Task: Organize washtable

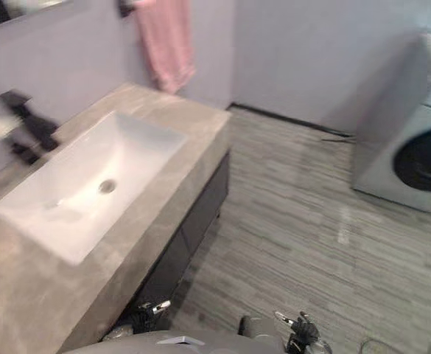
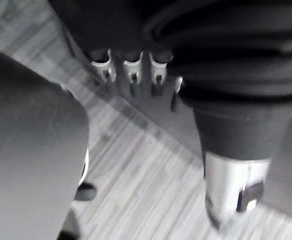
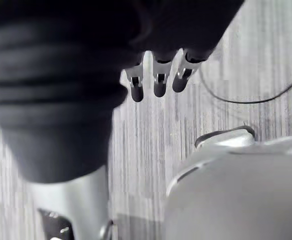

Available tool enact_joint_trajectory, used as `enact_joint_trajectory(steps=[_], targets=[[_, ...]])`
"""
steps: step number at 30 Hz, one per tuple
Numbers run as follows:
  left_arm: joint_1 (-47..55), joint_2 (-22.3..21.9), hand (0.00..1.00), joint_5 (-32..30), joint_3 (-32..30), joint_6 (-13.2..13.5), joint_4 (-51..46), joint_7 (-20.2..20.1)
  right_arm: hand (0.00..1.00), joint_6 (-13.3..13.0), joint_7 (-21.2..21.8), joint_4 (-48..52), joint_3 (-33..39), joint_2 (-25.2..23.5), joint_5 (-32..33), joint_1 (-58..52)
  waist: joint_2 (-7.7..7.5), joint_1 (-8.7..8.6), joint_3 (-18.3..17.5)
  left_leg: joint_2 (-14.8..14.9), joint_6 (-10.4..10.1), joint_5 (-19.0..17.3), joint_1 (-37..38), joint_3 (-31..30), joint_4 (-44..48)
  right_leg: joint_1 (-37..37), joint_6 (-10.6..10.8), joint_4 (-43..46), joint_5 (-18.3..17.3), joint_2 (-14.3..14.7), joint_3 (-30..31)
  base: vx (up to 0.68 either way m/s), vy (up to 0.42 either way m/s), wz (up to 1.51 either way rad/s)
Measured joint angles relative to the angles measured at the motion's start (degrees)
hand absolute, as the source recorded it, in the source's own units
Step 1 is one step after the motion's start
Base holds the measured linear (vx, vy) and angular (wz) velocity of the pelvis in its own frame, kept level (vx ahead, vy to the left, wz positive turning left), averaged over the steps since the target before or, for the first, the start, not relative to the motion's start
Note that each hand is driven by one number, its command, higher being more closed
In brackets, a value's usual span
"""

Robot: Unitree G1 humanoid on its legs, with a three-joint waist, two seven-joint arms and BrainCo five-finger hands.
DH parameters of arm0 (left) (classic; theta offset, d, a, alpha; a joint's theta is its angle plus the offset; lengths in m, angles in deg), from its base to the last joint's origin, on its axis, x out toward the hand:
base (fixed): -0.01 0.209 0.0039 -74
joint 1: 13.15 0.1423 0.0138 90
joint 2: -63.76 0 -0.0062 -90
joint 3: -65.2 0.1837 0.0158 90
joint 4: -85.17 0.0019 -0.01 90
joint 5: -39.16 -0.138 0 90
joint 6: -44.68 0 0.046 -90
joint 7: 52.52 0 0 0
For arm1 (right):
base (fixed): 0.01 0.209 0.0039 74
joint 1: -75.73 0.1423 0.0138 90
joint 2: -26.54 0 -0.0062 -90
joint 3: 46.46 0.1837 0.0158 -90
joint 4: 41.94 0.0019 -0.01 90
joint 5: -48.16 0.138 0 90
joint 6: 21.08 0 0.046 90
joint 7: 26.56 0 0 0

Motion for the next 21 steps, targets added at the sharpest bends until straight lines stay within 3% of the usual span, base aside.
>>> enact_joint_trajectory(steps=[2, 4, 5, 6, 7, 8, 9, 10, 11, 12, 13, 15, 16, 17, 19, 21], targets=[[0.1, 0.1, 0.00, 0.0, 0.3, 0.0, 0.6, 0.1, 0.00, 0.1, -0.1, -0.1, 1.8, 0.5, 0.0, -0.3, 1.70, 0.03, 0.3, 3.4, -1.5, 0.9, 1.1, 3.0, -0.7, -1.7, 1.7, 2.8, -0.8, -2.7, -2.0, 0.14, -0.068, -1.00], [0.9, 1.1, 0.00, 1.1, 1.1, 0.1, 1.0, 0.3, 0.00, 0.1, -0.2, -0.5, 2.6, 0.1, 0.0, -1.0, 1.03, 0.01, 0.3, 5.6, -3.4, 2.0, 2.1, 5.1, -2.0, -1.7, 3.9, 1.2, 0.6, -5.6, -2.0, 0.12, -0.159, -0.90], [1.1, 2.3, 0.00, 1.4, 1.0, 0.4, 0.9, 0.4, 0.00, 0.2, -0.3, -0.7, 3.6, -1.0, 0.0, -1.4, -1.04, -0.02, 0.0, 5.8, -4.8, 2.8, 2.5, 6.2, -2.2, -1.2, 6.1, -1.7, 2.3, -8.0, -1.5, 0.09, -0.475, -0.72], [1.3, 3.8, 0.00, 1.4, 0.4, 0.4, 0.9, 0.4, 0.00, 0.0, -0.2, -1.9, 4.1, -2.4, 0.0, -1.6, -3.44, -0.31, 0.0, 6.6, -7.9, 2.2, 3.3, 6.3, -1.3, 0.2, 8.9, -4.8, 5.8, -8.5, -0.3, 0.09, -0.626, -0.70], [1.2, 4.2, 0.00, 1.4, -0.8, 0.4, 1.1, 0.7, 0.00, 0.1, -0.1, -2.4, 4.6, -2.4, 0.1, -1.3, -3.46, -0.59, 0.2, 8.2, -9.5, 1.2, 3.4, 6.2, 0.0, 0.7, 9.6, -5.0, 2.9, -7.2, -0.1, 0.01, -0.670, -0.53], [1.3, 3.1, 0.00, 1.9, -2.5, 0.3, 1.8, 0.8, 0.00, 0.1, 0.0, -2.7, 4.7, -1.4, 0.1, -1.2, -1.11, -1.67, 1.2, 13.2, -10.4, 1.2, 2.0, 4.9, 4.9, 1.0, 7.0, -3.3, 1.3, -3.3, -0.3, -0.04, -0.632, -0.44], [1.3, 2.4, 0.00, 2.2, -4.2, 0.6, 1.4, 0.9, 0.00, 0.1, -0.1, -3.3, 6.1, -1.1, 0.1, -2.1, -0.61, -1.60, 1.2, 16.5, -8.5, 2.9, -1.0, 1.5, 12.2, 0.8, 5.3, -1.8, -0.6, -1.2, -0.3, -0.09, -0.563, -0.40], [1.3, 2.1, 0.00, 2.7, -5.3, 0.6, 1.0, 0.9, 0.00, 0.1, -0.1, -4.1, 6.4, -0.9, 0.1, -2.4, -0.63, -1.56, 1.5, 17.9, -6.7, 4.3, -2.5, -0.2, 16.3, 0.9, 4.6, -1.4, -1.5, -0.1, -0.1, -0.04, -0.566, -0.49], [1.5, 1.8, 0.00, 3.6, -7.1, 0.9, 0.0, 1.0, 0.00, 0.3, -0.1, -5.1, 6.5, -0.7, 0.2, -2.9, -0.15, -1.46, 2.4, 21.0, -0.1, 7.8, -6.9, -4.0, 26.6, 2.6, 3.0, -1.6, -2.5, 2.5, 0.8, 0.00, -0.429, -0.60], [1.9, 1.5, 0.00, 4.2, -9.3, 1.8, -1.0, 0.9, 0.00, 0.3, -0.1, -5.0, 7.0, -0.6, 0.2, -3.4, 0.29, -1.31, 2.9, 20.9, 2.0, 6.8, -10.2, -7.7, 35.5, 3.6, 1.0, -1.6, -3.3, 4.0, 2.1, 0.03, -0.439, -0.97], [2.5, 1.2, 0.00, 4.2, -11.1, 1.8, -1.8, 0.9, 0.00, 0.4, -0.1, -5.0, 8.3, -0.3, 0.3, -3.5, 0.60, -1.09, 3.1, 17.6, 0.9, 4.2, -12.8, -11.7, 44.2, 4.5, -0.6, -2.0, -3.7, 5.8, 4.5, 0.07, -0.328, -1.20], [5.1, 0.0, 0.00, 4.4, -12.5, 1.6, -2.1, 0.9, 0.00, 0.5, -0.1, -5.0, 10.1, 0.1, 0.6, -3.3, 0.92, -1.03, 3.3, 9.7, -3.4, 0.6, -15.5, -15.6, 48.7, 6.3, -2.2, -3.6, -3.8, 8.4, 8.1, 0.14, -0.234, -1.33], [6.7, -0.4, 0.00, 5.2, -12.7, 1.2, -2.5, 0.9, 0.00, 0.5, 0.0, -5.1, 12.6, -0.2, 1.2, -2.9, 1.13, -0.93, 3.3, 5.8, -3.0, -1.0, -17.7, -16.3, 48.0, 7.6, -2.5, -5.3, -3.6, 10.1, 9.6, 0.20, -0.149, -1.05], [7.4, -0.4, 0.00, 5.2, -12.7, 0.9, -2.1, 0.9, 0.00, 0.6, 0.0, -5.1, 13.4, -0.4, 1.4, -2.9, 1.18, -0.81, 3.3, 4.8, -2.5, -1.6, -18.8, -15.7, 46.5, 8.4, -2.6, -6.2, -3.5, 10.8, 9.7, 0.28, -0.157, -0.96], [8.4, -1.4, 0.00, 5.6, -14.6, 0.3, -2.6, 0.8, 0.00, 0.7, -0.2, -4.4, 12.8, -1.6, 1.4, -3.6, 0.82, 0.36, 3.5, 2.6, -1.4, -3.1, -23.2, -14.1, 35.4, 11.1, -2.7, -8.3, -4.0, 13.0, 11.2, 0.32, -0.148, -0.67], [8.5, -2.2, 0.00, 5.6, -16.0, 0.3, -2.6, 0.9, 0.00, 0.6, -0.2, -4.1, 11.5, -2.0, 1.7, -3.2, 0.24, 1.36, 3.7, -0.3, -2.6, -2.1, -24.4, -18.0, 21.2, 12.7, -1.9, -8.3, -5.6, 13.2, 13.5, 0.31, -0.069, -0.58]])
